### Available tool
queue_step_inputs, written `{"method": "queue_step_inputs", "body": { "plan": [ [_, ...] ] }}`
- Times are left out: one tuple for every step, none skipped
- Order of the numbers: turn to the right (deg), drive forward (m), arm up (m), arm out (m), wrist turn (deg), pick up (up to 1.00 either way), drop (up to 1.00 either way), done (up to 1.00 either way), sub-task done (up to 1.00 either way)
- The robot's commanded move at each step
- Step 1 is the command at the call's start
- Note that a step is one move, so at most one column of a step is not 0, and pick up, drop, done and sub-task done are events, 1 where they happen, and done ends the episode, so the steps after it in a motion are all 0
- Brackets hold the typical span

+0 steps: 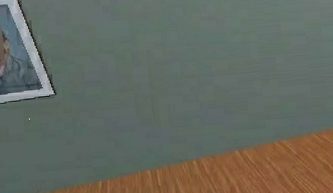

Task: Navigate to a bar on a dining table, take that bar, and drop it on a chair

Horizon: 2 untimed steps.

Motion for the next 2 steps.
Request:
{"method": "queue_step_inputs", "body": {
  "plan": [
    [-6.0,0.00,0.00,0.00,0.0,0.00,0.00,0.00,0.00],
    [0.0,0.60,0.00,0.00,0.0,0.00,0.00,0.00,0.00]
  ]
}}
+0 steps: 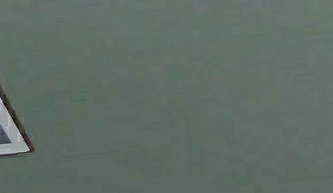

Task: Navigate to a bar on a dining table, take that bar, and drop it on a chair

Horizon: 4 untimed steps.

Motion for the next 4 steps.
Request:
{"method": "queue_step_inputs", "body": {
  "plan": [
    [-9.0,0.00,0.00,0.00,0.0,0.00,0.00,0.00,0.00],
    [0.0,0.15,0.00,0.00,0.0,0.00,0.00,0.00,0.00],
    [-45.0,0.00,0.00,0.00,0.0,0.00,0.00,0.00,0.00],
    [-36.0,0.00,0.00,0.00,0.0,0.00,0.00,0.00,0.00]
  ]
}}
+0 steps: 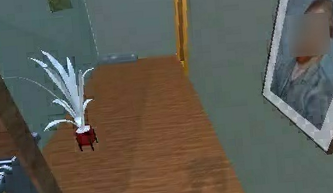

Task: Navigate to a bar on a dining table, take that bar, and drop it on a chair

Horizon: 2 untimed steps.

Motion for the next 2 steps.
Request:
{"method": "queue_step_inputs", "body": {
  "plan": [
    [0.0,0.35,0.00,0.00,0.0,0.00,0.00,0.00,0.00],
    [0.0,1.00,0.00,0.00,0.0,0.00,0.00,0.00,0.00]
  ]
}}
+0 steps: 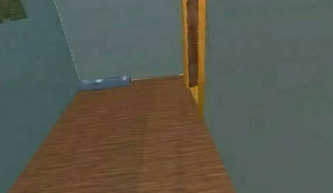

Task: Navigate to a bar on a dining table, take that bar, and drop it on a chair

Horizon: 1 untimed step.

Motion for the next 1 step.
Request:
{"method": "queue_step_inputs", "body": {
  "plan": [
    [0.0,1.00,0.00,0.00,0.0,0.00,0.00,0.00,0.00]
  ]
}}
